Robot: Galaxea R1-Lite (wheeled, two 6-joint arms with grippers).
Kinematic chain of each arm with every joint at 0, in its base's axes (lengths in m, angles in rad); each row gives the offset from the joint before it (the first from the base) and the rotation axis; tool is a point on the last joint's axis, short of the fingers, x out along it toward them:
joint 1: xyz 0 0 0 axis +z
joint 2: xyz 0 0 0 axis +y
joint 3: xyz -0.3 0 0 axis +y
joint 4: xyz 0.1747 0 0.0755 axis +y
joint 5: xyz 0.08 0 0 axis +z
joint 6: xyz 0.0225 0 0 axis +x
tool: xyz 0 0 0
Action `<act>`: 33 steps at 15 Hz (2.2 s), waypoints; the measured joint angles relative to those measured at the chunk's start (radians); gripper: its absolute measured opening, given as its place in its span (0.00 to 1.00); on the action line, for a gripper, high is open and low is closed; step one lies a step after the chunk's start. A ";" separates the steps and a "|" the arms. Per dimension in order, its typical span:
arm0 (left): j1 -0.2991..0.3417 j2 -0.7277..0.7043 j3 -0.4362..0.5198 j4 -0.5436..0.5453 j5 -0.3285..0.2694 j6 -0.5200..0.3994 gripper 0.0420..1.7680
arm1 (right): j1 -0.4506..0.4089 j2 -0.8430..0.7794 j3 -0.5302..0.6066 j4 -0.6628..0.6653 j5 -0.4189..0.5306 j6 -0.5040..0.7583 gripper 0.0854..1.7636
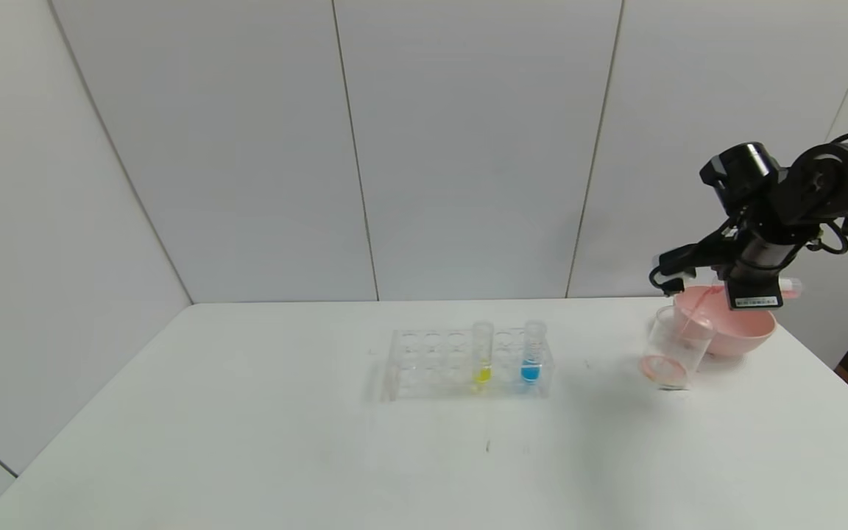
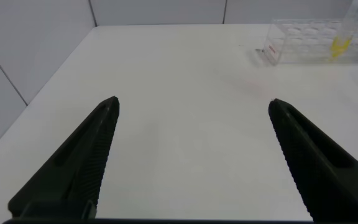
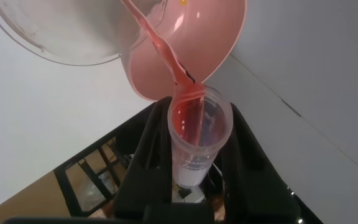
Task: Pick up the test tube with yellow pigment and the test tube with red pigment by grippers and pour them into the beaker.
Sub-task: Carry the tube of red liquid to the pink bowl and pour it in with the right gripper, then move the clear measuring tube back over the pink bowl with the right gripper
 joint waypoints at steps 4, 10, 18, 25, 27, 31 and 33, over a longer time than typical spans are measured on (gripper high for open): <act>0.000 0.000 0.000 0.000 0.000 0.000 0.97 | 0.021 0.010 0.000 -0.001 -0.059 0.001 0.25; 0.000 0.000 0.000 0.000 0.000 0.000 0.97 | 0.068 0.014 0.000 -0.004 -0.184 0.002 0.25; 0.000 0.000 0.000 0.000 0.000 0.000 0.97 | 0.121 0.011 0.000 0.021 -0.247 0.004 0.25; 0.000 0.000 0.000 0.000 0.000 0.000 0.97 | 0.110 0.007 0.000 -0.002 -0.252 0.010 0.25; 0.000 0.000 0.000 0.000 0.000 0.000 0.97 | 0.102 -0.003 0.000 -0.015 -0.157 0.013 0.25; 0.000 0.000 0.000 0.000 0.000 0.000 0.97 | 0.055 -0.049 0.000 -0.077 0.098 0.082 0.25; 0.000 0.000 0.000 0.000 0.000 0.000 0.97 | 0.046 -0.065 0.006 -0.135 0.154 0.219 0.25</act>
